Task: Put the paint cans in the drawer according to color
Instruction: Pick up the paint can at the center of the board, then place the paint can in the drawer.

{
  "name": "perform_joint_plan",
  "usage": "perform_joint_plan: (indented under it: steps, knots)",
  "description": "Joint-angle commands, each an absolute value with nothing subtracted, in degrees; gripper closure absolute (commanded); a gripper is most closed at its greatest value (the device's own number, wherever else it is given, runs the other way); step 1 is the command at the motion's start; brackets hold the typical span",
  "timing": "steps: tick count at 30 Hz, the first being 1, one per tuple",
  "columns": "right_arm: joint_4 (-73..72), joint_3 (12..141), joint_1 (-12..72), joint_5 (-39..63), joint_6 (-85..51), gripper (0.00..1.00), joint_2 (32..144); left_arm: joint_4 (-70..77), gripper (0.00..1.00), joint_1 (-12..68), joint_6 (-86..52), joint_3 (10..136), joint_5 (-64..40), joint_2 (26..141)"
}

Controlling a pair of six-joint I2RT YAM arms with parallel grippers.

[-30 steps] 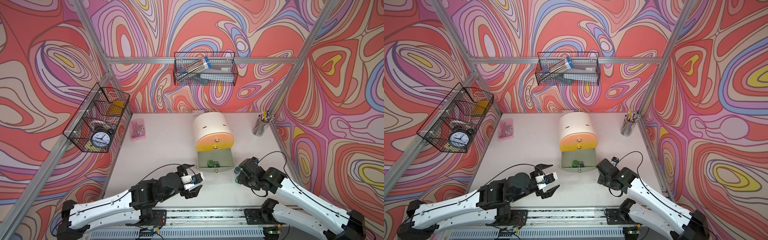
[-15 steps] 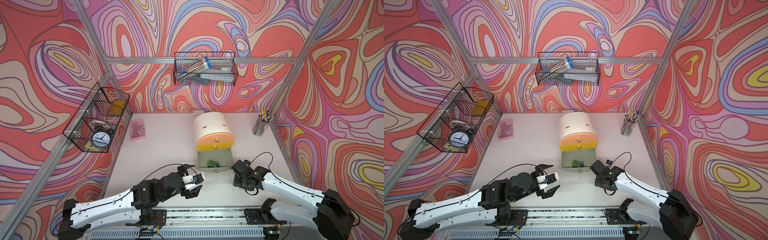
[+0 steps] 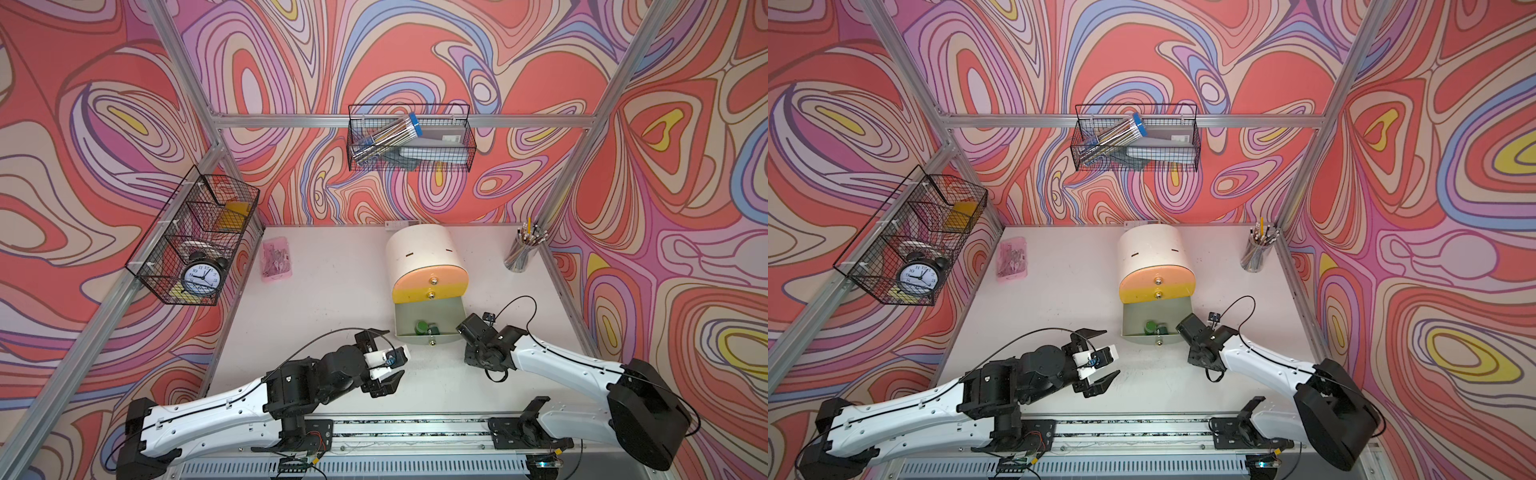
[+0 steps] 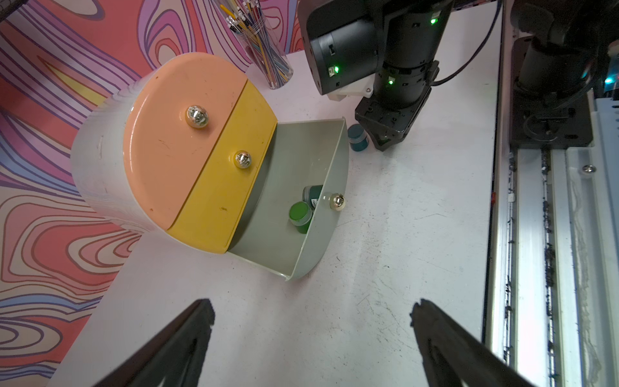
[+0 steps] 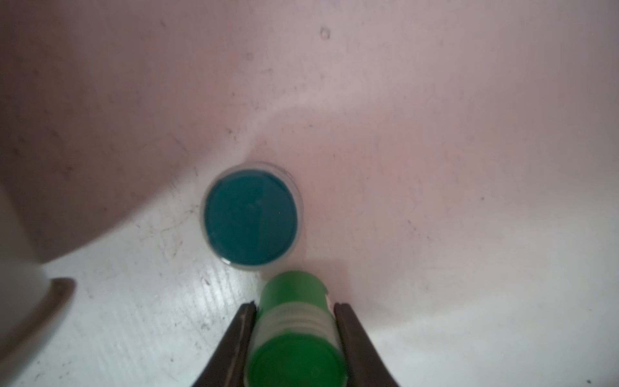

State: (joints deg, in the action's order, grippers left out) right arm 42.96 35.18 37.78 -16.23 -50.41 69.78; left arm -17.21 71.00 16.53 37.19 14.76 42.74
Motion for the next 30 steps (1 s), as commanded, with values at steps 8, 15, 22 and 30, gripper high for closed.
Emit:
perform_joint_plan:
  steps: [8,15,22,30]
  knots:
    - [59.62,56.12,38.42,-16.56,-44.93,0.72,57.67,-17.56,0.01,71.18,17.32,37.53,15.61,42.63]
    - [38.28,58.19,43.88,-5.84,-45.56,0.71,67.64,-17.54,0.01,71.17,17.46,37.6,16.61,42.72]
    - [21.32,51.4,44.08,-6.14,-46.64,0.68,75.23,-17.79,0.01,71.17,17.16,37.46,16.65,42.2]
    - [14.86,48.19,44.1,-6.36,-47.49,0.63,82.33,-18.06,0.01,71.17,17.29,37.53,15.9,42.35]
